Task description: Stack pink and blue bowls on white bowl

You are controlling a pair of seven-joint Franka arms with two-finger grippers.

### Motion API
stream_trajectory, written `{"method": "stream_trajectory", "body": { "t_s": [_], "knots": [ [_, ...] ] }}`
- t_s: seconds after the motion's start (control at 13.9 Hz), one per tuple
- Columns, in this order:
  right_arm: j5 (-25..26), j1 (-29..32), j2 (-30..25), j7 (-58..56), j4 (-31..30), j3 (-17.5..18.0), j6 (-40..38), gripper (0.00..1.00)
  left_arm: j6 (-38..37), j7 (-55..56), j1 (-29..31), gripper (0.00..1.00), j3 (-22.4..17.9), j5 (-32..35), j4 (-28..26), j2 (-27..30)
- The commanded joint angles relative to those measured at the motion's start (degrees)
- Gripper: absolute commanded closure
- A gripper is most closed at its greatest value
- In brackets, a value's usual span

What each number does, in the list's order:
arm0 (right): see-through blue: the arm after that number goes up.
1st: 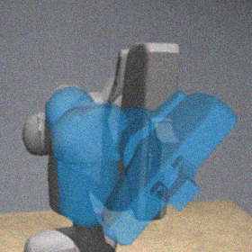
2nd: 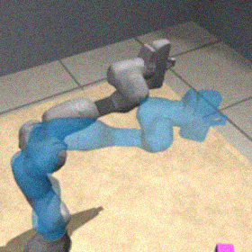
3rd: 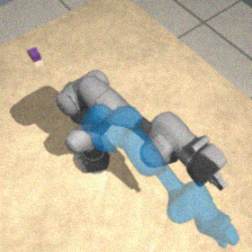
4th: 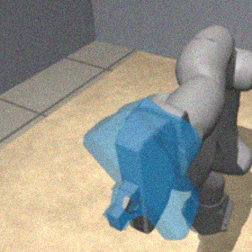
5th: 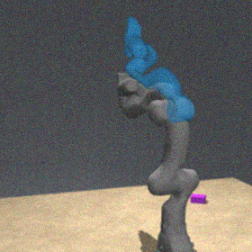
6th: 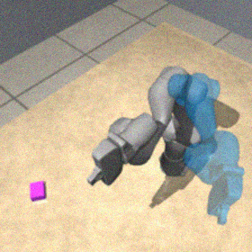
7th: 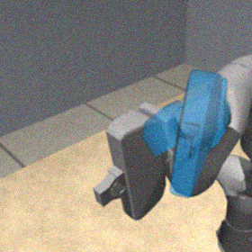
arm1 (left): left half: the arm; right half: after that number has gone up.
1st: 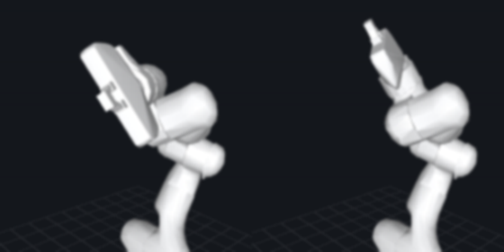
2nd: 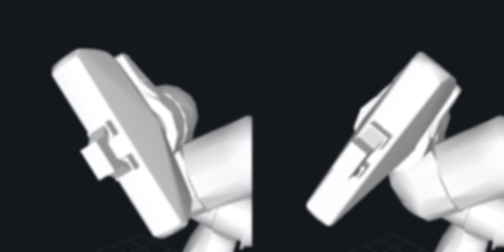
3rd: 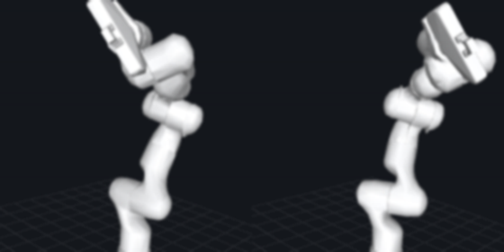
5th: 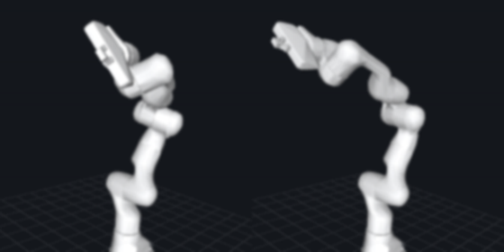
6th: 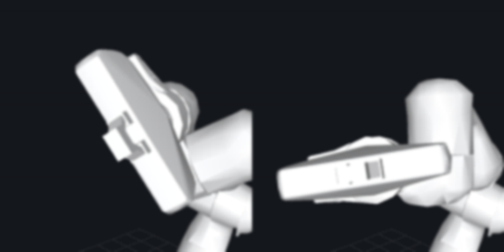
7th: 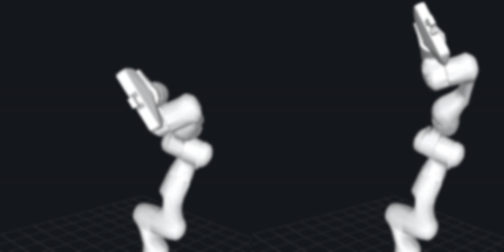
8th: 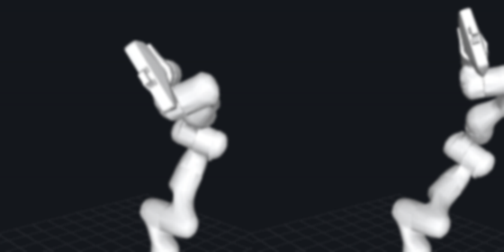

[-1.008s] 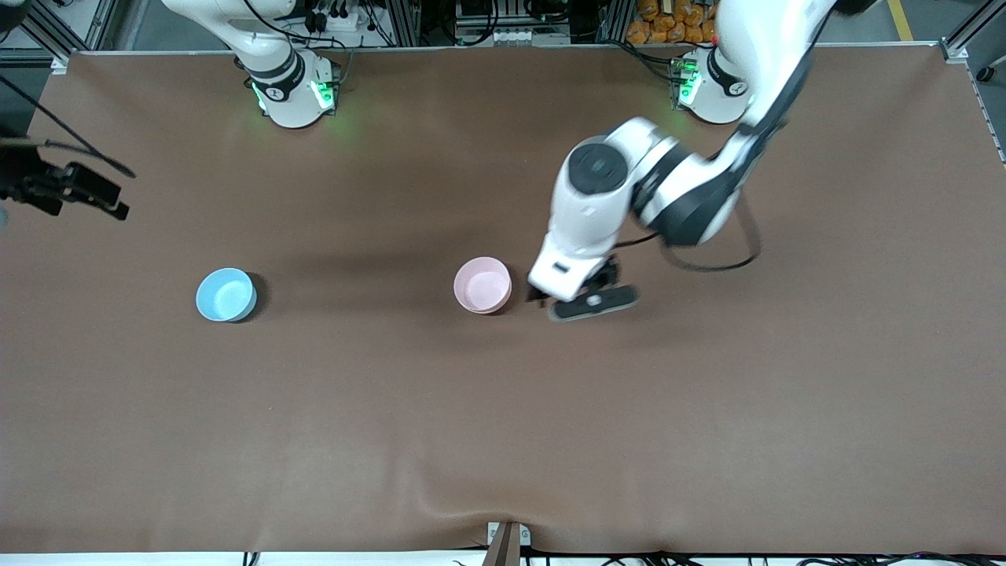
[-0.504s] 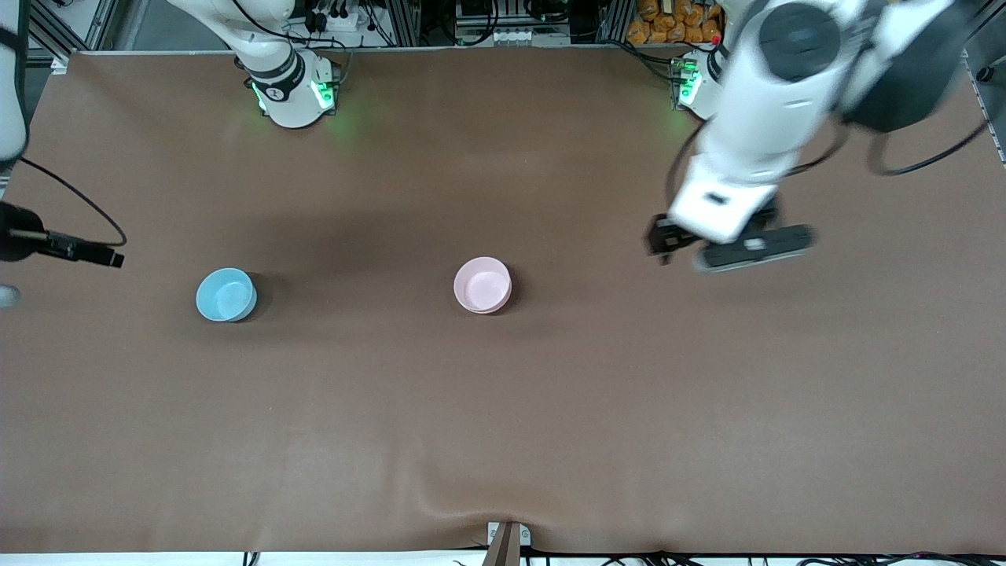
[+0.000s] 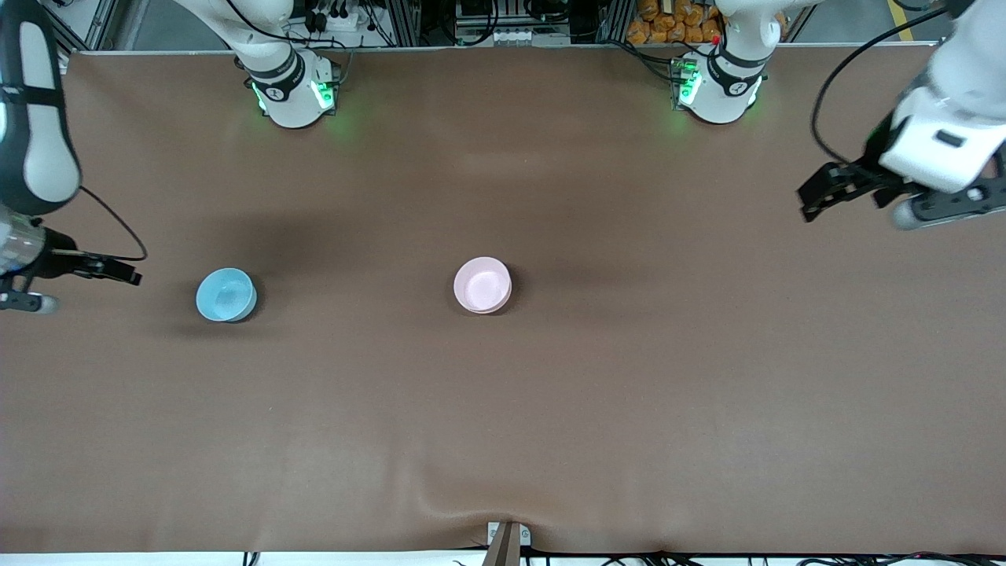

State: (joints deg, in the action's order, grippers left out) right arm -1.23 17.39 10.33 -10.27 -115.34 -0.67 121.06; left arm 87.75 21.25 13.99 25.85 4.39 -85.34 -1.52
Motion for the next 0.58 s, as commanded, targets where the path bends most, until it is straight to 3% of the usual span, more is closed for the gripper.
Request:
{"method": "stream_trajectory", "body": {
  "t_s": [0.0, 0.14, 0.22, 0.29, 0.43, 0.5],
  "knots": [
    [-1.4, 0.72, 0.66, -3.18, -4.52, 0.49, 5.66, 0.17, -1.0, -5.24, 2.79, 0.0, 0.43, -1.14, -0.44, 2.03],
    [-1.41, 0.46, 2.06, -3.44, -7.16, 0.49, 10.31, 0.18, -1.0, -7.09, 3.58, 0.0, 0.25, -1.23, -0.44, 2.66],
    [-1.41, 0.28, 3.11, -3.62, -8.39, 0.49, 13.64, 0.24, -0.91, -9.63, 3.67, 0.0, -2.45, -2.97, -0.44, 4.05],
    [-1.41, -0.15, 4.34, -3.62, -9.8, 0.58, 17.15, 0.28, -0.91, -11.91, 0.63, 0.0, -6.48, -4.81, -1.4, 5.29],
    [-1.41, -0.68, 6.27, -3.62, -10.6, 0.58, 20.96, 0.3, -1.44, -14.21, -9.37, 0.0, -18.67, -5.71, -3.16, 6.08],
    [-1.41, -0.95, 6.89, -3.62, -10.6, 0.67, 21.23, 0.33, -1.44, -14.92, -12.81, 0.0, -21.95, -5.71, -4.13, 6.7]
  ]
}}
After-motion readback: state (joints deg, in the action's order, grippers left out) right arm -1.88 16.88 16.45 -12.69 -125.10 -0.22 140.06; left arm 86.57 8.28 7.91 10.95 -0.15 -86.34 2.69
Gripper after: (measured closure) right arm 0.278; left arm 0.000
